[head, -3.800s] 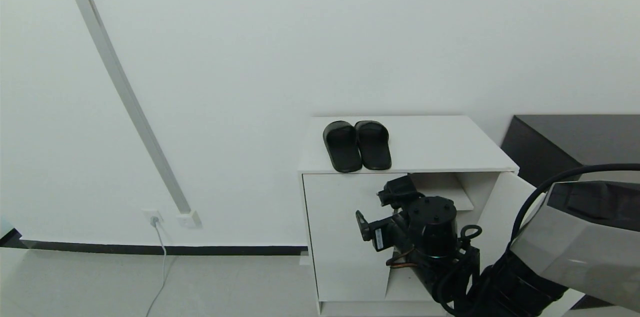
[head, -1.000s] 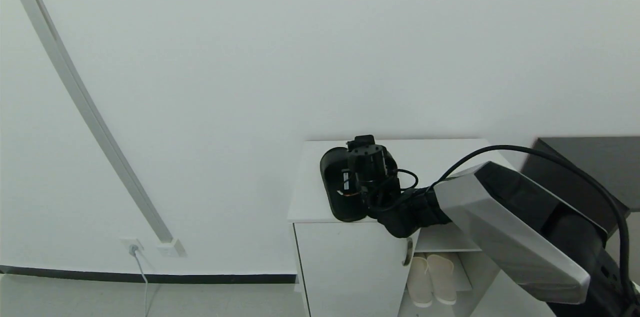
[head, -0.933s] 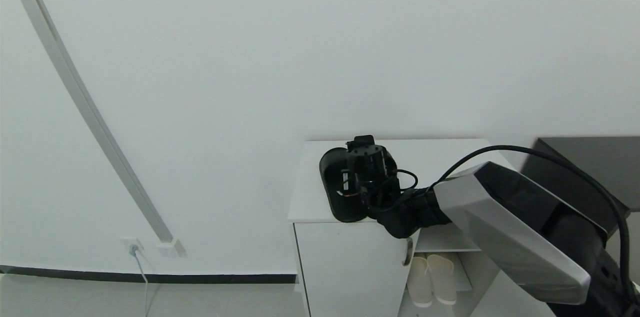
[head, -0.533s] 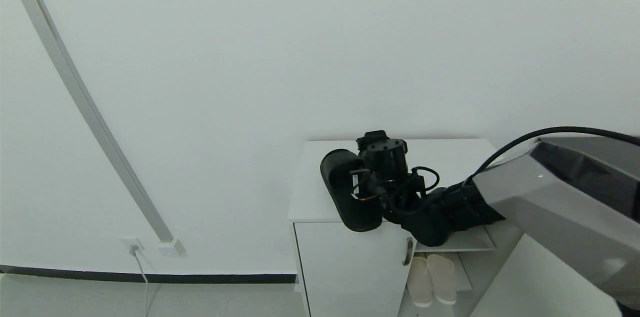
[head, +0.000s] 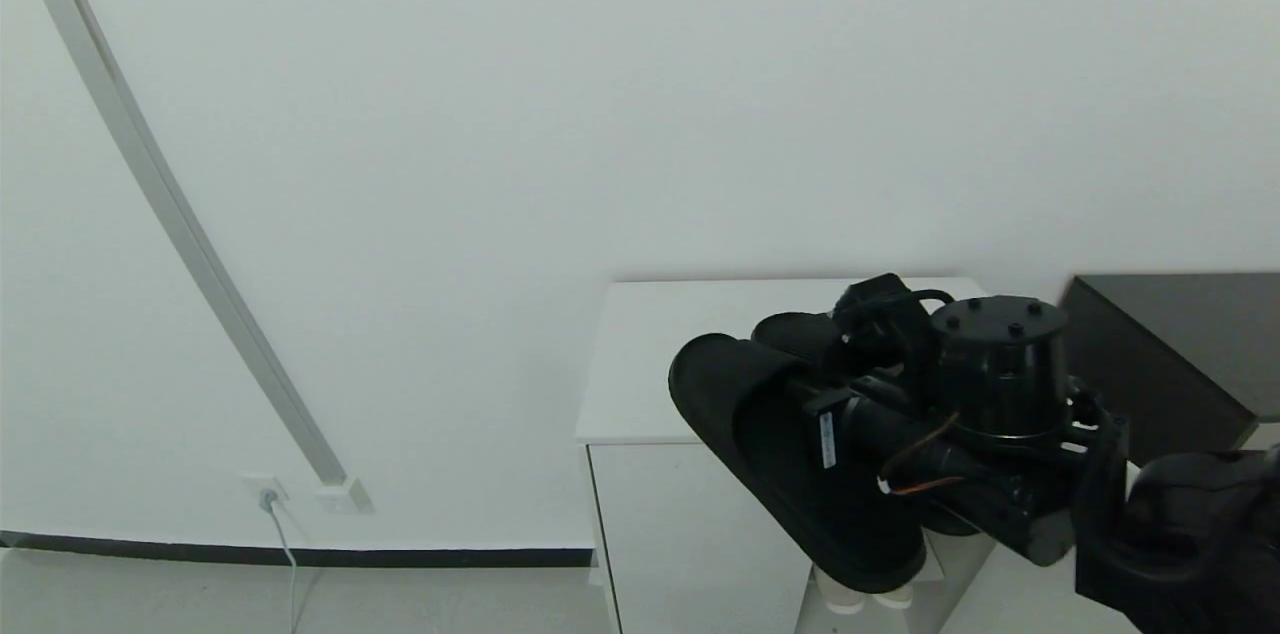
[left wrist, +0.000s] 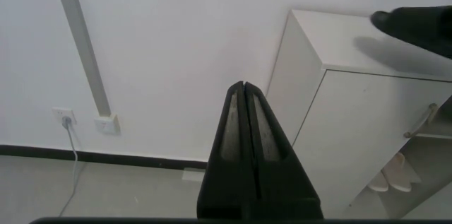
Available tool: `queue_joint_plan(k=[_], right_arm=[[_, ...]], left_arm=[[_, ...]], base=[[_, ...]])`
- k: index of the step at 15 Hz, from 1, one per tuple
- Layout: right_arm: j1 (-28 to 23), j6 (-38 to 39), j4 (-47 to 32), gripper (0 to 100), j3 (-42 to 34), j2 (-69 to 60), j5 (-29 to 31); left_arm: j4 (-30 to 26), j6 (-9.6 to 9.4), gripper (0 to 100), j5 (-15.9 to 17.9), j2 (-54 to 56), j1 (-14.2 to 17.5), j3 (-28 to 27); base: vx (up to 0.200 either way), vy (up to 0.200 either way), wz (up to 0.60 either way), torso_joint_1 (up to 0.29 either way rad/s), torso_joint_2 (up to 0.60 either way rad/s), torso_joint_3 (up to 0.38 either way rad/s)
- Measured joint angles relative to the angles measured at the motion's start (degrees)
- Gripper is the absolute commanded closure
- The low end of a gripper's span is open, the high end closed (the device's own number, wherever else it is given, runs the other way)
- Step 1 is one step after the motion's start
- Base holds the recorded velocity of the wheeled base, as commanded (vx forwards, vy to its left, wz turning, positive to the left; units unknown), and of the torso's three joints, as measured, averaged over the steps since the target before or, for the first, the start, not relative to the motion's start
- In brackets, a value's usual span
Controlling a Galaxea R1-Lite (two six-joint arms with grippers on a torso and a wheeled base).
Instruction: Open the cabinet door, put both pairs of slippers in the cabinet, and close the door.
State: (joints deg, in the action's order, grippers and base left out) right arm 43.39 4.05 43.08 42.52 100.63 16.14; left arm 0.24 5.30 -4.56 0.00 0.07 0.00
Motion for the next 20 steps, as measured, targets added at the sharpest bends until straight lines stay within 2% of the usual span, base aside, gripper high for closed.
queue_joint_plan(k=[9, 20], right_arm=[[1.57, -2.0, 0.76, 100, -4.82, -4.3, 0.09], [1.51, -1.8, 2.35, 100, -6.86, -3.63, -0.55]], left_arm=[[0.02, 0.02, 100, 0.11, 0.0, 0.0, 0.0], [0.0, -0.02, 100, 0.1, 0.0, -0.02, 0.0]], base=[[-0.2, 0.0, 0.0, 0.005, 0.0, 0.002], [0.0, 0.0, 0.0, 0.0, 0.0, 0.0]])
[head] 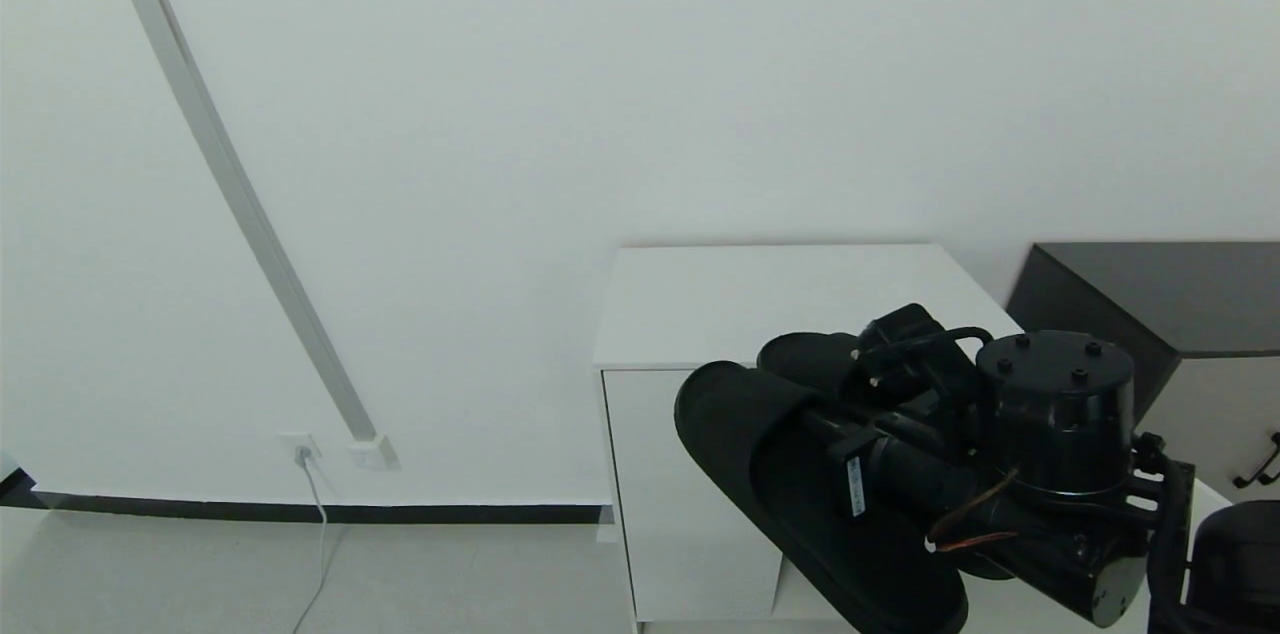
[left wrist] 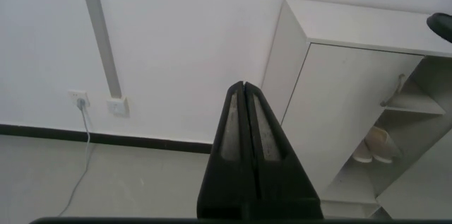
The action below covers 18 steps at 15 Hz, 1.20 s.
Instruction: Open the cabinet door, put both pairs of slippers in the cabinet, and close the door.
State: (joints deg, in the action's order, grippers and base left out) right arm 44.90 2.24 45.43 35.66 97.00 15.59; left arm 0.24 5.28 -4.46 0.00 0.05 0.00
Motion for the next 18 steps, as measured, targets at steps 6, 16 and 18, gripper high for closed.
queue_joint_plan(k=[6, 16, 18], right_arm=[[-0.02, 0.13, 0.96, 100, 0.01, 0.51, 0.06], [-0.02, 0.24, 2.86, 100, -0.46, 1.48, 0.04], [-0.02, 0.22, 2.99, 100, -0.55, 1.49, 0.0]], left_arm=[[-0.04, -0.61, 100, 0.15, 0.0, 0.0, 0.0], [-0.09, -0.63, 100, 0.34, 0.0, 0.02, 0.0], [-0.04, -0.6, 100, 0.34, 0.0, 0.0, 0.0]], base=[[0.0, -0.1, 0.0, 0.001, 0.0, 0.002], [0.0, -0.2, 0.0, 0.005, 0.0, 0.002], [0.0, -0.2, 0.0, 0.002, 0.0, 0.005]])
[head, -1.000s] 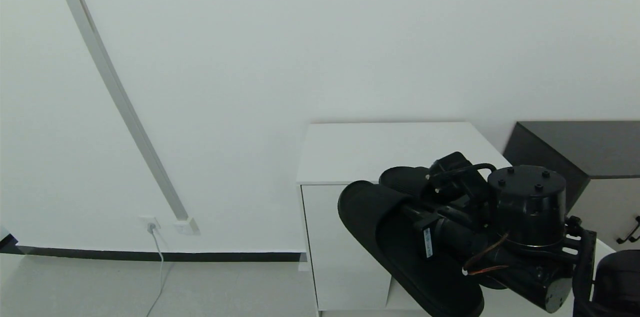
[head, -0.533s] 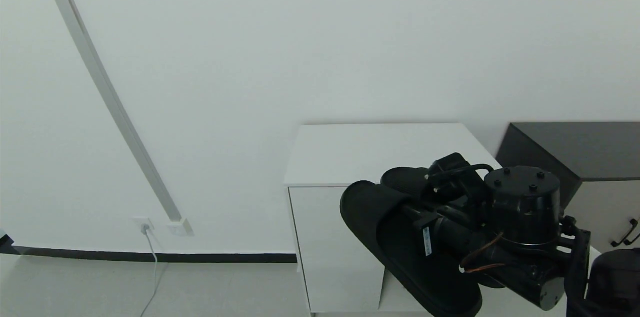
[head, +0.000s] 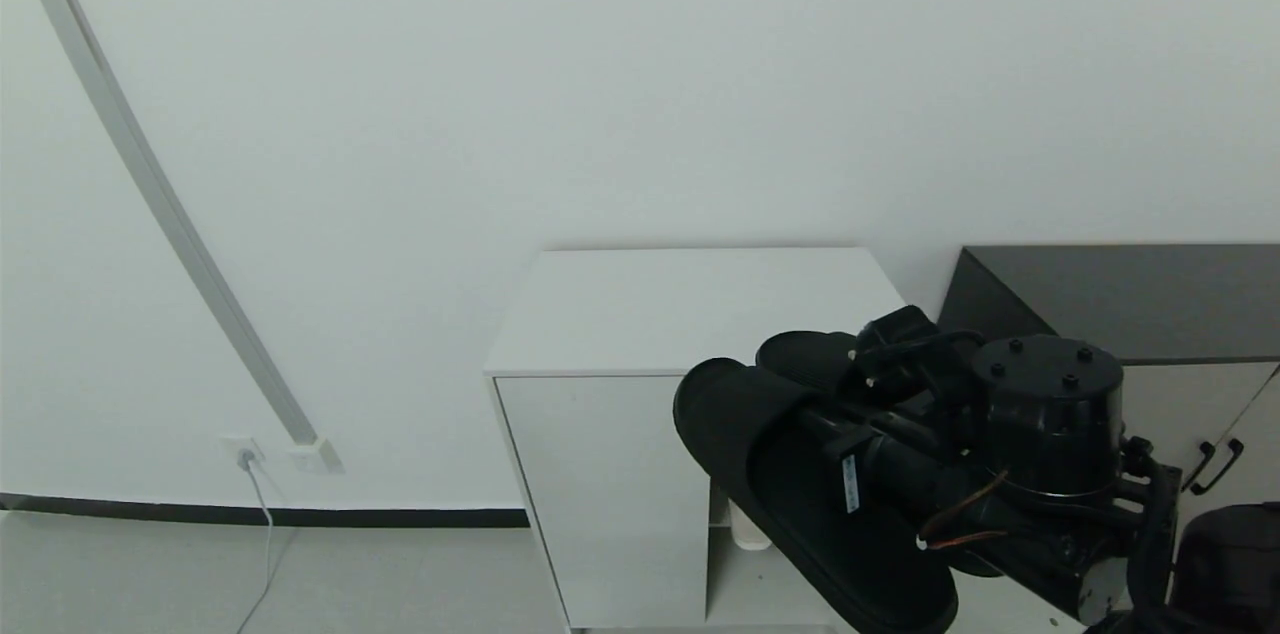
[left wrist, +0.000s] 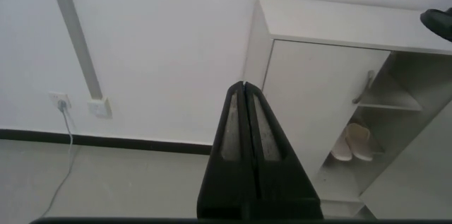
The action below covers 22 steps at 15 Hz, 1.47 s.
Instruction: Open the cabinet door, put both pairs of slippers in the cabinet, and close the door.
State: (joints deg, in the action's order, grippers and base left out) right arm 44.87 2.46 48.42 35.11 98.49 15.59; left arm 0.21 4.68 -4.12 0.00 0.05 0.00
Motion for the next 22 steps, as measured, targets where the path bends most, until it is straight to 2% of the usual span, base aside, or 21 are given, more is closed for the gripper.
queue_joint_plan(k=[3, 15, 22], right_arm=[[-0.01, 0.0, 0.0, 100, -0.05, 0.02, -0.02], [-0.85, -0.55, 3.06, 100, -1.38, 0.85, 0.13], [0.51, -0.11, 3.45, 100, -1.38, 1.23, -0.18]], left_arm=[[0.0, 0.11, 100, -0.04, 0.0, 0.02, 0.0], [0.04, 0.4, 100, -0.09, 0.0, 0.06, 0.0], [0.06, 0.44, 100, -0.12, 0.0, 0.02, 0.0]], base=[[0.0, -0.2, 0.0, 0.001, 0.0, 0.001], [0.0, 0.0, 0.0, 0.0, 0.0, 0.0], [0.0, 0.0, 0.0, -0.046, 0.1, 0.055]])
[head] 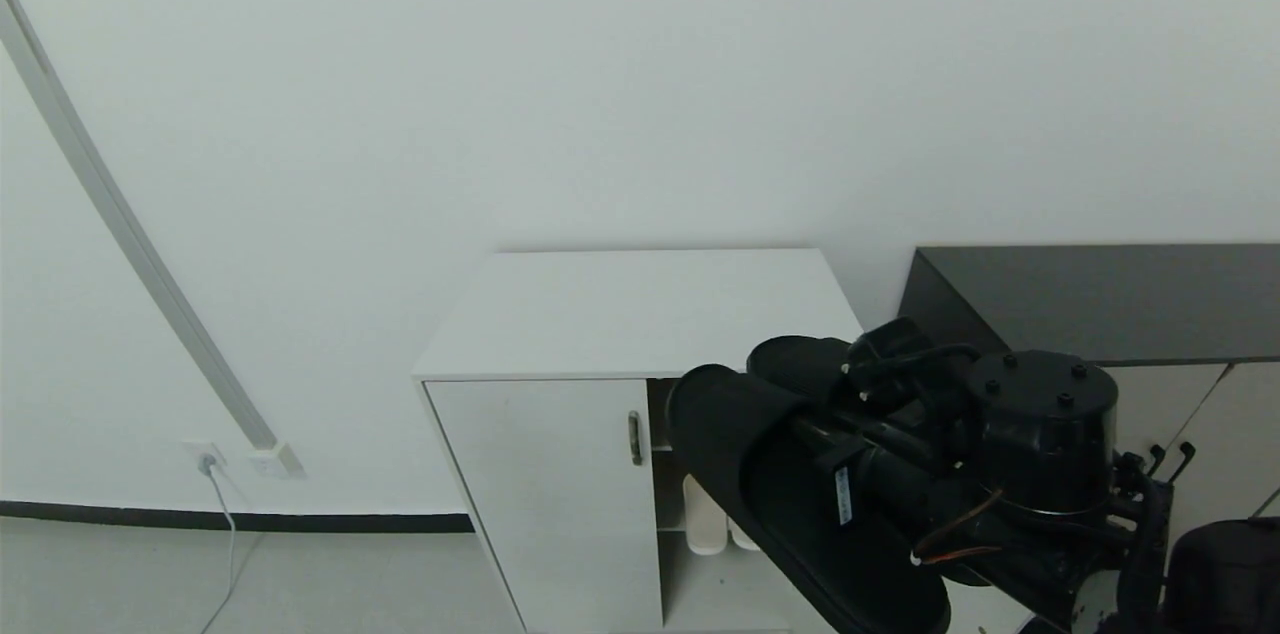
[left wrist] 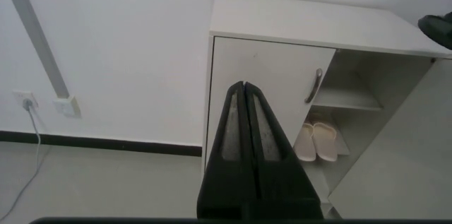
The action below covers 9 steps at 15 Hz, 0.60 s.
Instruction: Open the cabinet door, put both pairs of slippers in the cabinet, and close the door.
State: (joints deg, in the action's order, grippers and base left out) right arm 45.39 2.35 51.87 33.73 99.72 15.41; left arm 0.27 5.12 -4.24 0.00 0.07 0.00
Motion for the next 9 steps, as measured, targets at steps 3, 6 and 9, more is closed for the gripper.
queue_joint_plan(k=[3, 6, 9], right_arm=[[0.17, -0.06, 0.73, 100, -0.06, 0.52, 0.05], [0.26, -0.22, 0.76, 100, -0.13, 0.78, 0.07], [0.3, -0.24, 0.76, 100, -0.16, 0.91, 0.05]], left_arm=[[-0.02, 0.02, 100, 0.01, 0.0, -0.05, 0.0], [-0.02, 0.02, 100, 0.01, 0.0, 0.0, 0.0], [-0.05, 0.05, 100, 0.0, 0.0, -0.02, 0.0]], base=[[0.0, 0.0, 0.0, -0.147, 0.35, 0.193], [0.0, 0.0, 0.0, -0.162, 0.37, 0.206], [0.0, 0.0, 0.0, -0.172, 0.39, 0.219]])
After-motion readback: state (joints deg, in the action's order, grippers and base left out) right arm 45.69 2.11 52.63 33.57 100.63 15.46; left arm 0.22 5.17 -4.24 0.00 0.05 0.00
